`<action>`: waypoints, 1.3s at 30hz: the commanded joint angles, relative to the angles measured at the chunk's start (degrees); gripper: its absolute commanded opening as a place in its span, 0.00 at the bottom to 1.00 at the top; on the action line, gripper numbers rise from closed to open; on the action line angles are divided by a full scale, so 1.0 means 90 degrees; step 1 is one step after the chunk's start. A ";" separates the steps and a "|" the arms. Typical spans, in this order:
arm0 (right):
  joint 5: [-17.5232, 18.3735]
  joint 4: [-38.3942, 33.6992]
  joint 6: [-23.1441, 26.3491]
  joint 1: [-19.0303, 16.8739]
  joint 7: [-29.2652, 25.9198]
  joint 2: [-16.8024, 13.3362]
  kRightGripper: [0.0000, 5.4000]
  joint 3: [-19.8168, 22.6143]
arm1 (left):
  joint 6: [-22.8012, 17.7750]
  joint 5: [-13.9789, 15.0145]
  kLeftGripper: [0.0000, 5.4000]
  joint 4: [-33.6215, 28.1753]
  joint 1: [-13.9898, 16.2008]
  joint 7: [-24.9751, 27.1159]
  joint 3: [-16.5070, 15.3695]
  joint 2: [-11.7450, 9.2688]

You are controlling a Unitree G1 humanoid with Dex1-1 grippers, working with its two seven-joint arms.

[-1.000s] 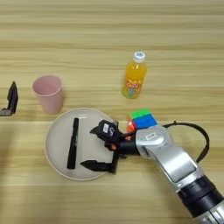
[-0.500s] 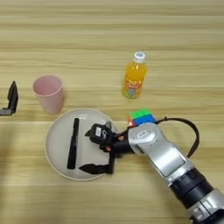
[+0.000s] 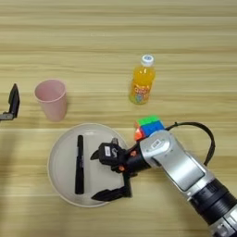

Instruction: Move the objects on the table

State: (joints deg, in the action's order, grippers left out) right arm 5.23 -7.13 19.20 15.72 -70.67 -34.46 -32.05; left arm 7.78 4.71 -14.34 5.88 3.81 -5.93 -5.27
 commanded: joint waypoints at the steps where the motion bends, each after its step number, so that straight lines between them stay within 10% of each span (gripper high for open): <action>1: 0.0024 -0.0044 0.0019 -0.0062 -0.0343 -0.0199 1.00 -0.0165 | -0.0031 -0.0007 1.00 0.0069 -0.0080 0.0020 -0.0026 -0.0040; 22: 0.0052 -0.0692 -0.0385 -0.0303 -0.1161 -0.0813 1.00 -0.0437 | 0.0010 -0.0005 1.00 0.0119 -0.0104 0.0044 -0.0031 -0.0019; 39: 0.1014 -0.0691 -0.0269 -0.0217 -0.0408 -0.0216 1.00 0.0710 | 0.0093 0.0176 1.00 -0.0249 -0.0148 0.0283 -0.0454 -0.0420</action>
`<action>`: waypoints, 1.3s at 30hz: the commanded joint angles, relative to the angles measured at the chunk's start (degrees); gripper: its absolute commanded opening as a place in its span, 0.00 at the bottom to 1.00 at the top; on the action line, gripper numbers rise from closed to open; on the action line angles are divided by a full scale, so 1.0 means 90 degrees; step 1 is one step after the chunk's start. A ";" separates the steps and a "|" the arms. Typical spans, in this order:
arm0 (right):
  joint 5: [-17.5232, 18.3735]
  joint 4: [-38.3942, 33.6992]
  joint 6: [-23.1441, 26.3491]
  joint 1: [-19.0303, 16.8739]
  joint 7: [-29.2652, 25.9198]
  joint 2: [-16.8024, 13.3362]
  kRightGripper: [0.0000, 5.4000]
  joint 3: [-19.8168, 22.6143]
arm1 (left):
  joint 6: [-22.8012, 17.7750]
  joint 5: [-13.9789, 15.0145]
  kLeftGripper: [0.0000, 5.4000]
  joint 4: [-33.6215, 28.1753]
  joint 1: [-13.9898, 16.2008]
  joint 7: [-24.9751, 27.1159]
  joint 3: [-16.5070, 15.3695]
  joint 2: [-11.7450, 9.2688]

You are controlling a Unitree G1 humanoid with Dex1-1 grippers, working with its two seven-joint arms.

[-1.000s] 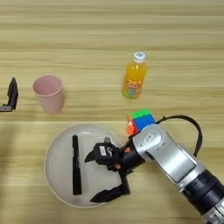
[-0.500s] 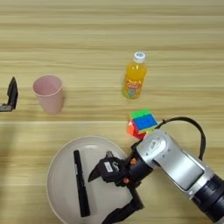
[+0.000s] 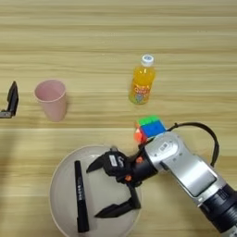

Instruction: Move the objects on the table

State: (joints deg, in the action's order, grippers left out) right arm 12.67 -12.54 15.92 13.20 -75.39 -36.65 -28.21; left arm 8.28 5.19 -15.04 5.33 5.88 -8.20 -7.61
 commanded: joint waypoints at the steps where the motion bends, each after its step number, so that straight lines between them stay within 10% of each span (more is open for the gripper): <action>1: 0.0268 -0.0112 0.0119 0.0063 0.0154 0.0040 1.00 0.0381 | 0.0034 0.0145 1.00 -0.0205 -0.0095 0.0080 -0.0235 -0.0199; 11: 0.1554 -0.0307 0.0577 -0.0018 0.0812 0.0391 1.00 0.1663 | -0.0174 0.0425 1.00 -0.0857 -0.0066 0.0606 -0.0210 -0.0578; 23: 0.2802 -0.0329 0.0699 -0.0091 0.1828 0.0980 1.00 0.3101 | -0.0596 0.1070 1.00 -0.1261 0.0315 0.2478 0.0548 -0.1561; 39: 0.2076 -0.1004 -0.0399 -0.0420 0.3413 0.1401 1.00 0.3780 | -0.1850 0.1728 1.00 -0.1455 -0.0433 0.3812 0.1675 -0.2016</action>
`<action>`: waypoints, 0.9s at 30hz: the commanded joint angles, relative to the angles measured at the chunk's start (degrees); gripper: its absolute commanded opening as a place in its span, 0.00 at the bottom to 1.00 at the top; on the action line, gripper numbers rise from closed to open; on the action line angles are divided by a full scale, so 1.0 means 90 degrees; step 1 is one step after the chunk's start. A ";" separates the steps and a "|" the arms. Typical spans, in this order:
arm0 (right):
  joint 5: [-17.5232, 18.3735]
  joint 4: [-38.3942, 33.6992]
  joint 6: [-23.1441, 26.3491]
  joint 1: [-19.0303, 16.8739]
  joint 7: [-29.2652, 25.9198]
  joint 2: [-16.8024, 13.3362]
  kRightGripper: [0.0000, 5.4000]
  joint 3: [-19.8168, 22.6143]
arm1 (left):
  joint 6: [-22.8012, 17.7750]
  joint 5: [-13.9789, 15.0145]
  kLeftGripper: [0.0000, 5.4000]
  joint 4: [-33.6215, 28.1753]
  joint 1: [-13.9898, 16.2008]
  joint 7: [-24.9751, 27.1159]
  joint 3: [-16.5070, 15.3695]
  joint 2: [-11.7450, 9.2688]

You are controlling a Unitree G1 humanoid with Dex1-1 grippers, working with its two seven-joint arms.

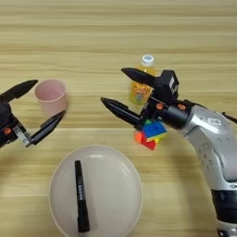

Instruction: Move the objects on the table

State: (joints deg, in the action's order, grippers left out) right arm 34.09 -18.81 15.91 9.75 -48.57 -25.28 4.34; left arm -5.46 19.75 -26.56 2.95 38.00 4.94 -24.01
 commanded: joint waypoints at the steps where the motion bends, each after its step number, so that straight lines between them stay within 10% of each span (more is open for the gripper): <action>1: -0.0401 -0.0391 -0.0469 -0.0048 0.0585 0.0178 1.00 0.0173 | -0.0405 0.0141 1.00 -0.0195 -0.0202 0.0333 0.0268 -0.0244; 17: -0.2043 -0.0372 -0.1734 0.0112 0.2017 0.0460 1.00 -0.0033 | -0.1868 0.1155 1.00 -0.0309 -0.0723 0.2277 0.0597 -0.1562; 22: -0.2311 -0.0520 -0.1842 0.0059 0.2199 0.0441 1.00 -0.0086 | -0.2618 0.1683 1.00 -0.0521 -0.0877 0.2255 0.0565 -0.1574; 27: -0.2420 -0.0629 -0.1830 0.0027 0.2342 0.0454 1.00 -0.0110 | -0.3388 0.2079 1.00 -0.0806 -0.0921 0.1346 0.0577 -0.1106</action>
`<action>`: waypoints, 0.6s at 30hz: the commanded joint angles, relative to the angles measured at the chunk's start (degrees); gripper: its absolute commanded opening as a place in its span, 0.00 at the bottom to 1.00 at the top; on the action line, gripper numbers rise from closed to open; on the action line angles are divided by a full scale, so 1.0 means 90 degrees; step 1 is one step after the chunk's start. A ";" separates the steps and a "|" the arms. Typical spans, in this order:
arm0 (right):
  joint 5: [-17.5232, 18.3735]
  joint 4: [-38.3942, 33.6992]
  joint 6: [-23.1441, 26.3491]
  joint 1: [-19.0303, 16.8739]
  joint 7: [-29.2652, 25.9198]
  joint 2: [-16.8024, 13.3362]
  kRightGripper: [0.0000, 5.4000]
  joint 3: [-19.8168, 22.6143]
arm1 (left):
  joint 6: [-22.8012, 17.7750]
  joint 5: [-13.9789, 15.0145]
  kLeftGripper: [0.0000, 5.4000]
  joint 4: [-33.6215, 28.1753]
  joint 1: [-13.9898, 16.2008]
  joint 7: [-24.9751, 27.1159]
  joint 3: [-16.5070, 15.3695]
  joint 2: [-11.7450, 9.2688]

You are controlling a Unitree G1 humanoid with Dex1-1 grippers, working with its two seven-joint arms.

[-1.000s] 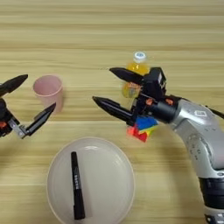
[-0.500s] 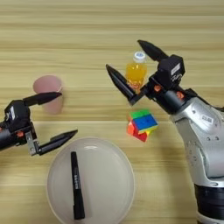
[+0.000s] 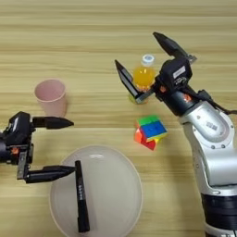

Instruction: Move the objects on the table

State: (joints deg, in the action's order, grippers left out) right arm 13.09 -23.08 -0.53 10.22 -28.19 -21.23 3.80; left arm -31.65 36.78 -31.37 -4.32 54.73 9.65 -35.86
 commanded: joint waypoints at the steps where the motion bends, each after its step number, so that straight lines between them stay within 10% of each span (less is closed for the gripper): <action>1: -0.0097 -0.0171 0.0006 -0.0030 0.0100 0.0007 1.00 -0.0064 | -0.0436 0.0054 1.00 -0.0393 -0.0061 -0.0444 0.0173 0.0094; 7: -0.0146 -0.0302 0.0080 -0.0094 0.0184 0.0039 1.00 -0.0201 | 0.0004 -0.0717 1.00 -0.0768 0.0125 0.0294 0.0856 -0.0691; 18: -0.0112 -0.0688 0.0296 -0.0196 0.0282 0.0043 1.00 -0.0332 | 0.0502 -0.1769 1.00 -0.0287 -0.0493 0.1178 0.1813 -0.1034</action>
State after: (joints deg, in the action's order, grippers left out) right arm 11.89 -27.84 1.06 8.60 -26.19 -20.87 0.69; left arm -28.35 23.09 -34.78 -7.51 64.24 24.77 -43.90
